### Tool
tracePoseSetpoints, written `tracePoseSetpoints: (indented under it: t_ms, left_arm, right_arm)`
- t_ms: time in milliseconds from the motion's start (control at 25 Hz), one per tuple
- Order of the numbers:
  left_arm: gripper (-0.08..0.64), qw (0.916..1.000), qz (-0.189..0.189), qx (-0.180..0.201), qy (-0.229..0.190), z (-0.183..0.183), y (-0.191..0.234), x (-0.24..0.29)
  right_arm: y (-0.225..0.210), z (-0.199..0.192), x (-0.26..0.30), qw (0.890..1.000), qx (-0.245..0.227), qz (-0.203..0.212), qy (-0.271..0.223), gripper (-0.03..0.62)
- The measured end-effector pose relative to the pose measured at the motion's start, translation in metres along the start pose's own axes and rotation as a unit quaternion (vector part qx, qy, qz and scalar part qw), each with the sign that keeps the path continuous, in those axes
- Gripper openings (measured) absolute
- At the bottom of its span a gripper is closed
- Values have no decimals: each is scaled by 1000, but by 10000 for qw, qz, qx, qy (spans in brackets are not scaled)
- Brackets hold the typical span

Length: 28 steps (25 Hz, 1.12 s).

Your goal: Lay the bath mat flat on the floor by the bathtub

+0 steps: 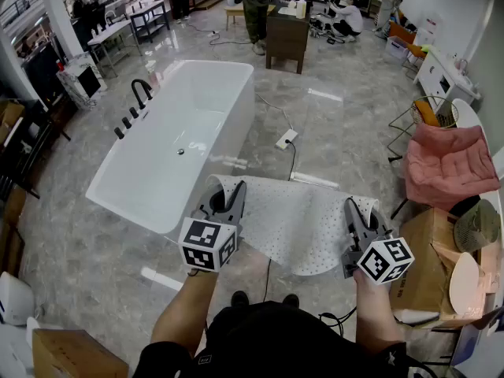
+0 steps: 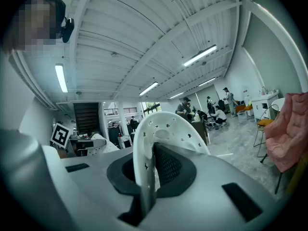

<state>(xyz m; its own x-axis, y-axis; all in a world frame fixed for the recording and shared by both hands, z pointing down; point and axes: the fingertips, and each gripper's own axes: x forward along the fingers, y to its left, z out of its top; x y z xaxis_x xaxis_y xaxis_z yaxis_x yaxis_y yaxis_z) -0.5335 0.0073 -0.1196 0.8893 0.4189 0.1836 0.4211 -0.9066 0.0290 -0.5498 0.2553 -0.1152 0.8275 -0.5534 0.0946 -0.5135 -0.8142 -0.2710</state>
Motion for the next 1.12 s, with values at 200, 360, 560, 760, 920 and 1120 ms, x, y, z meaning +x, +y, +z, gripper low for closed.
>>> tracePoseSetpoints:
  t_ms: [200, 360, 560, 760, 920, 1120]
  left_arm:
    - [20, 10000, -11, -4, 8, -1, -1, 2]
    - [20, 10000, -17, -2, 33, -2, 1, -2]
    - [20, 9989, -258, 362, 117, 9, 0, 12]
    - [20, 9990, -177, 414, -46, 21, 13, 2]
    - [20, 9995, -69, 301, -98, 11, 25, -15]
    - [20, 9997, -176, 155, -13, -10, 49, -37]
  right_arm:
    - [-2, 1, 1, 10000, -5, -12, -4, 25]
    - [2, 1, 0, 10000, -33, -33, -3, 25]
    - [10, 3, 11, 9998, -166, 19, 92, 25]
    - [33, 2, 24, 9999, -48, 98, 100, 26]
    - [47, -15, 26, 9998, 61, -23, 211, 25]
    - [71, -31, 28, 9994, 159, -180, 250, 25]
